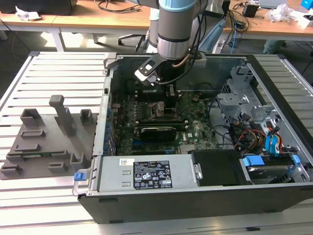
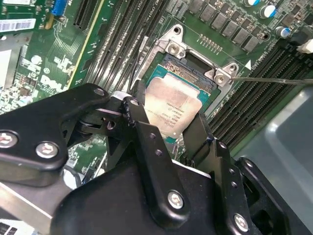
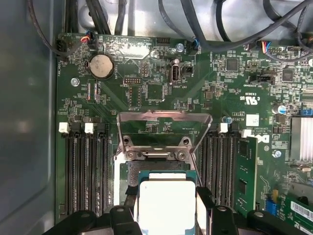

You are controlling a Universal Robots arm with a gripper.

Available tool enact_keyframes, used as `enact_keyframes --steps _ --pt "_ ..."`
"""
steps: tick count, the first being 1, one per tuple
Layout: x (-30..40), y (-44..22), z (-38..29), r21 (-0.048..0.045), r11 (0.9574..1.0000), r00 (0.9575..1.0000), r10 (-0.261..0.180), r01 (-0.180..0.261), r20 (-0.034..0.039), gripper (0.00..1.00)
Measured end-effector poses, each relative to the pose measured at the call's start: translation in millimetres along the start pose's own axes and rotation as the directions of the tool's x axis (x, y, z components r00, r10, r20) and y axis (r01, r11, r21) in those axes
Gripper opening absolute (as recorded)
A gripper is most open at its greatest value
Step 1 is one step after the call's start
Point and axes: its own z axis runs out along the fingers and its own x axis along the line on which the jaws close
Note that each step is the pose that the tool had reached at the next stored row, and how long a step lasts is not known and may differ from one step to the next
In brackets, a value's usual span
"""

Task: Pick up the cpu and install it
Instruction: 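Place the cpu into insertion slot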

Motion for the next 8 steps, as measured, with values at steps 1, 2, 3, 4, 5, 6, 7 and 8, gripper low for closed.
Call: enact_keyframes --steps 1,2,3,4,5,6,7,8 --pt "0.3 0.0 1.7 0.0001 1.0000 1.0000 0.000 0.000 0.0000 0.55" --pt "0.8 0.0 4.0 0.0002 1.0000 1.0000 0.000 0.000 0.0000 0.55" --pt "1.5 0.1 6.7 0.0003 1.0000 1.0000 0.000 0.000 0.0000 0.55" --pt "1.9 0.1 7.9 0.0004 1.0000 1.0000 0.000 0.000 0.0001 0.55" --pt "2.3 0.1 8.8 0.0005 1.0000 1.0000 0.000 0.000 0.0000 0.55" --pt "2.8 0.1 9.8 0.0004 1.0000 1.0000 0.000 0.000 0.0000 0.55" --pt "3.3 0.1 10.2 0.0005 1.0000 1.0000 0.000 0.000 0.0002 0.55" --pt "3.9 0.1 10.7 0.0004 1.0000 1.0000 0.000 0.000 -0.0001 0.55"
